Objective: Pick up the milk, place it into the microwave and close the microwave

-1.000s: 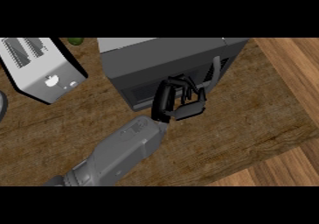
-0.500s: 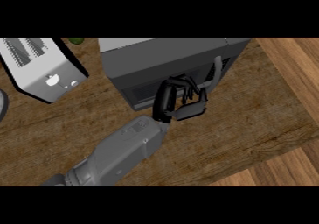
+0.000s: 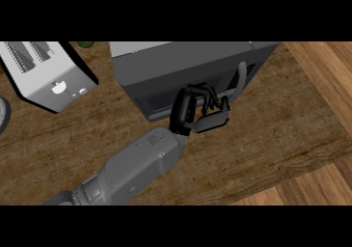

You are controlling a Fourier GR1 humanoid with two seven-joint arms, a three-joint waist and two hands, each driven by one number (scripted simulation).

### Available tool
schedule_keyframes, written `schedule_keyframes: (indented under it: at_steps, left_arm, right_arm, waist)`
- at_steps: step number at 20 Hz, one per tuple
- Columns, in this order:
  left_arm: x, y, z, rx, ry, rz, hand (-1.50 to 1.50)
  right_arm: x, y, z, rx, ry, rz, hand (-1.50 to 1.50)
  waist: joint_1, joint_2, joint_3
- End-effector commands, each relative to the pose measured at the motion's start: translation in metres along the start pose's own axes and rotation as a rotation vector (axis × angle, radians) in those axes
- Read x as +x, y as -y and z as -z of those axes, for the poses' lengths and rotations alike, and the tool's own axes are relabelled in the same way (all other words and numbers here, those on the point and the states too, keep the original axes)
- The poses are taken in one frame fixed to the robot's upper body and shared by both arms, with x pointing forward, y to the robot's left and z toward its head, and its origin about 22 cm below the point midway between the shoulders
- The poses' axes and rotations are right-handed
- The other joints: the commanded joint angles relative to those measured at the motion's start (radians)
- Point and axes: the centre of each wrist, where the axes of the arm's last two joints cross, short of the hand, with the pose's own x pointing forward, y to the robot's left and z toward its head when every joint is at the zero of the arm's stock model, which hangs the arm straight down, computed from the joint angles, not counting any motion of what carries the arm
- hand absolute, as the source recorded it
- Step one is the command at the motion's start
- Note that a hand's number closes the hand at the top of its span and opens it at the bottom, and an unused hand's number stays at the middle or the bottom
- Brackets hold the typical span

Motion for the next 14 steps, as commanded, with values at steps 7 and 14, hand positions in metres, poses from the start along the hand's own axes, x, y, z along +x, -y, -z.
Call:
schedule_keyframes:
  at_steps: [7, 14]
  left_arm:
    - [0.013, -0.003, 0.030, 0.026, 0.029, 0.018, 1.50]
    - [0.012, -0.002, 0.029, 0.024, 0.025, 0.014, 1.50]
  right_arm:
    - [0.003, 0.015, 0.005, -0.005, 0.010, 0.026, -1.50]
    - [0.005, 0.022, 0.009, -0.006, 0.018, 0.040, -1.50]
  waist:
    - [0.011, 0.011, -0.002]
    - [0.001, 0.013, -0.001]
